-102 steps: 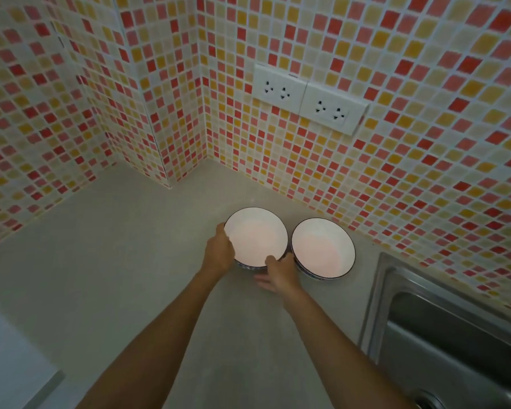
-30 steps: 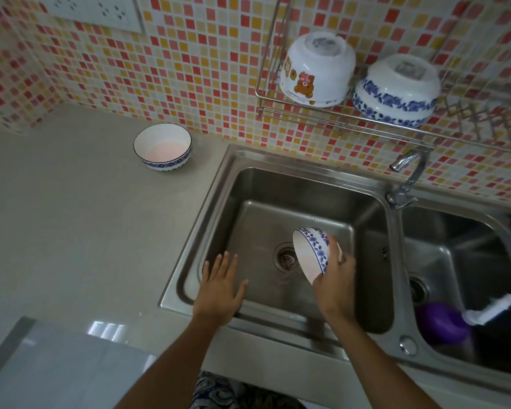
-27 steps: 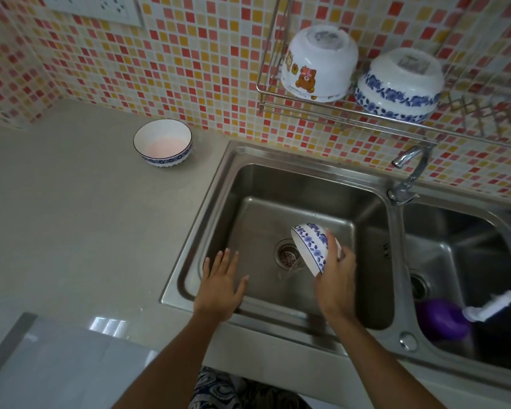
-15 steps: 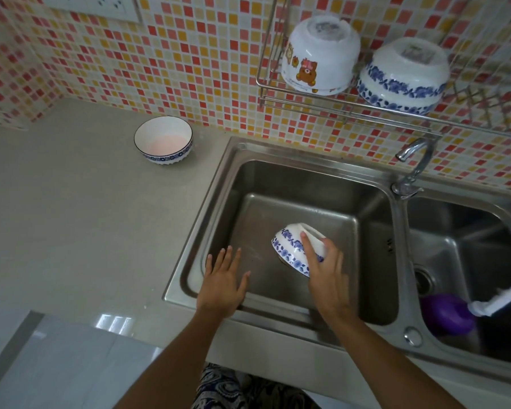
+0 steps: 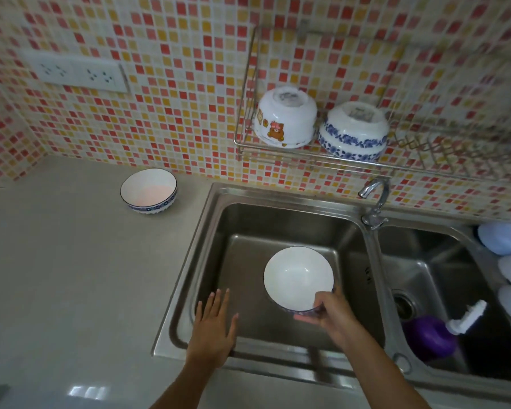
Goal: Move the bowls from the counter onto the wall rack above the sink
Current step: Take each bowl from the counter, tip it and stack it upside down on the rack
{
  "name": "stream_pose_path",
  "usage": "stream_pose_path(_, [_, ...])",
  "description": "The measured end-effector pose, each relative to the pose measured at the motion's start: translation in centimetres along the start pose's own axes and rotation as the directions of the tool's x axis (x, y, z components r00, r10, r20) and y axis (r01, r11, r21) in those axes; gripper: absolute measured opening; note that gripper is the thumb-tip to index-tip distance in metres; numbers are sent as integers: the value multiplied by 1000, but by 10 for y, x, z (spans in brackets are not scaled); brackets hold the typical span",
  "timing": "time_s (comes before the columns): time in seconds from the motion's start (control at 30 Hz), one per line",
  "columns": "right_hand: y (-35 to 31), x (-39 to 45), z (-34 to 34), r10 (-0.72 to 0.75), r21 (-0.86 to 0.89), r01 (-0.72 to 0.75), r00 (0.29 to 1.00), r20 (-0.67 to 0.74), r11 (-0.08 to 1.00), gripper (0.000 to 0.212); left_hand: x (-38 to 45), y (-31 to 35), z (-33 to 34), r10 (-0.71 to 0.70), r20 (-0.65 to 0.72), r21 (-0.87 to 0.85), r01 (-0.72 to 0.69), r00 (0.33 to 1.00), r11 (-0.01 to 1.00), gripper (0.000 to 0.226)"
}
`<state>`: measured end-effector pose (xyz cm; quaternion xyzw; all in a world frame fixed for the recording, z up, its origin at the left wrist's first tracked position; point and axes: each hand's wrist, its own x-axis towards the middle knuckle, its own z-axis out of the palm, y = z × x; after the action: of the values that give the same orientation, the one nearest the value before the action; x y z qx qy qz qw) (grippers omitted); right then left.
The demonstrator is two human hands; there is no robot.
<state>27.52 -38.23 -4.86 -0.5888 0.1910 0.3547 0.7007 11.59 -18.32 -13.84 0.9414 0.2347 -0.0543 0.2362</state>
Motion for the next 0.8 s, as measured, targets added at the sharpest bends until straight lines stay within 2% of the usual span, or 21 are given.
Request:
stream_pose_path(0.13, [-20,-21,5,-32,143,20,996,86,989,70,2,1,-11,31,-3,-17,-31,1000,999,88])
stream_pose_path(0.23, [-34,-31,8,-78,270,41,989,129,962,60,15,3,-31,113,-74,18,-112,991,994,83])
stream_pose_path(0.27, [-38,-33,9,-93,290,50,986,135,956,64,22,5,-40,146,-116,22,-144,983,989,80])
stream_pose_path(0.33, [-43,-35,12,-119,306,78,986,119,949,85,39,9,-61,205,-196,24,-205,959,979,75])
stream_pose_path(0.4, [-47,-37,14,-140,320,98,984,112,942,90,55,19,-85,261,-262,42,-259,929,965,71])
stream_pose_path(0.5, [-56,-45,17,-186,359,128,974,132,925,68,71,41,-128,322,-359,58,-324,876,944,63])
stream_pose_path(0.6, [-72,-60,20,-264,385,179,948,179,905,48,82,74,-174,397,-467,76,-412,790,908,58])
stream_pose_path(0.7, [-96,-81,24,-341,382,253,923,181,889,42,95,111,-213,477,-553,99,-515,683,852,55])
stream_pose_path(0.8, [-127,-99,26,-412,361,332,895,172,872,40,112,144,-242,505,-602,121,-554,619,824,54])
